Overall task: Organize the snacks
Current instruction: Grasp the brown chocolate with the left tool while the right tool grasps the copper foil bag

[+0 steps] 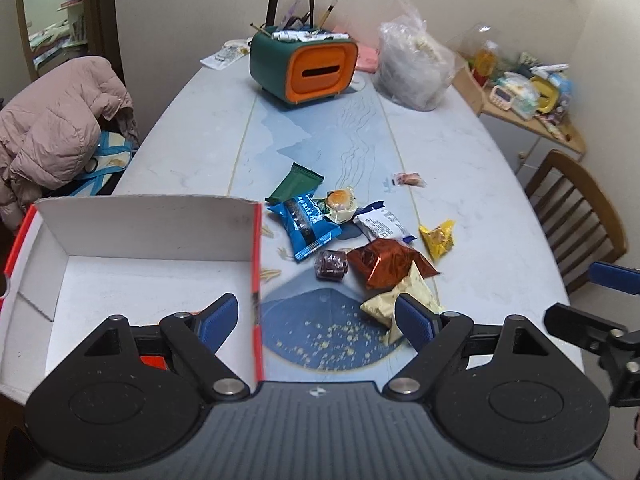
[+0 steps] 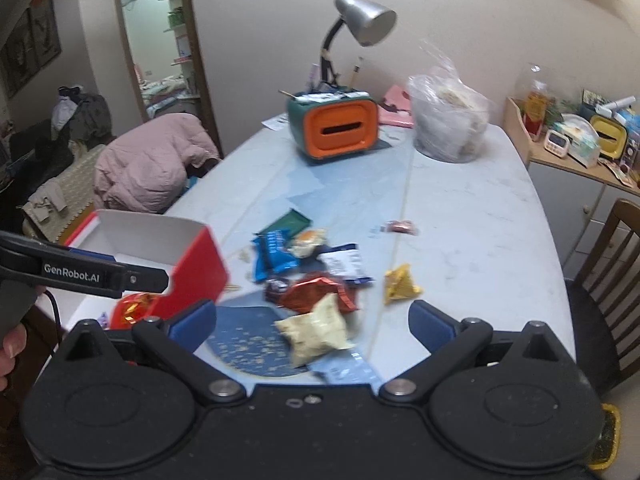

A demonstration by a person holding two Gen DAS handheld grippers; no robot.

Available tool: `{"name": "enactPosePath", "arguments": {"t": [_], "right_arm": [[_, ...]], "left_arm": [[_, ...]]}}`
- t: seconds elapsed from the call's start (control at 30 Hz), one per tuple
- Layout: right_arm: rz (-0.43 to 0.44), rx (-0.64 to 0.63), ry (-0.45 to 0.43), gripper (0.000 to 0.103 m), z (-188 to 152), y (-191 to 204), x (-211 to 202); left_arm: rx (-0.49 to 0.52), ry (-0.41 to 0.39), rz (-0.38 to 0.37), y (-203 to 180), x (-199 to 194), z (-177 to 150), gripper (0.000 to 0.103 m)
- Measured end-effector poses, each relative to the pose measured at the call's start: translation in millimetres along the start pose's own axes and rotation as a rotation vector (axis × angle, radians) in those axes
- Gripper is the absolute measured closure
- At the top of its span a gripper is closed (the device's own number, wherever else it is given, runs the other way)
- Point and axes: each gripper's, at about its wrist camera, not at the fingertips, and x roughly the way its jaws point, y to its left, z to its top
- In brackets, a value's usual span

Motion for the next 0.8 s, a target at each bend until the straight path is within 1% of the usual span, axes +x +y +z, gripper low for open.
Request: {"name": "enactPosePath", "arguments": {"t": [0.1,0.2,0.33,0.5,0.6,0.7,0.8], "right_arm": [[0.001,0.007,0.018,0.0,7.8,-22.4,11.6],[0.012,0.006,0.045,0.001,14.9,-40.1,27.1],[0.034,0.011,0.083,0.001,23.8,-58.2,48.9],[0.058,-0.028,0.131,0.001,26.2,-66.2,77.0],[0.084,-0.049,0.158,0.002,27.2,-69.2,93.7],[0.106,-0.084,0.185,0.002,27.0,-67.4,109.6],[0.126,-0.112,0.209,0.002,25.5,-62.4,126.5]], "left_arm": [[0.008,0.031,0.041,-13.5,22.0,11.6,0.017],[-0.03,0.079,0.058,-18.6,45.8,23.8,0.017],[-0.075,0.124,0.08,-20.1,74.4,37.8,0.017],[-0.105,0.182,0.095,-20.5,105.3,48.8,0.017],[-0.09,0.22,0.122,-26.0,124.9,50.9,0.017],[-0.081,0.23,0.15,-30.4,138.8,51.0,0.017],[-0.093,0.244,0.163,-29.6,150.9,52.6,0.017]]}}
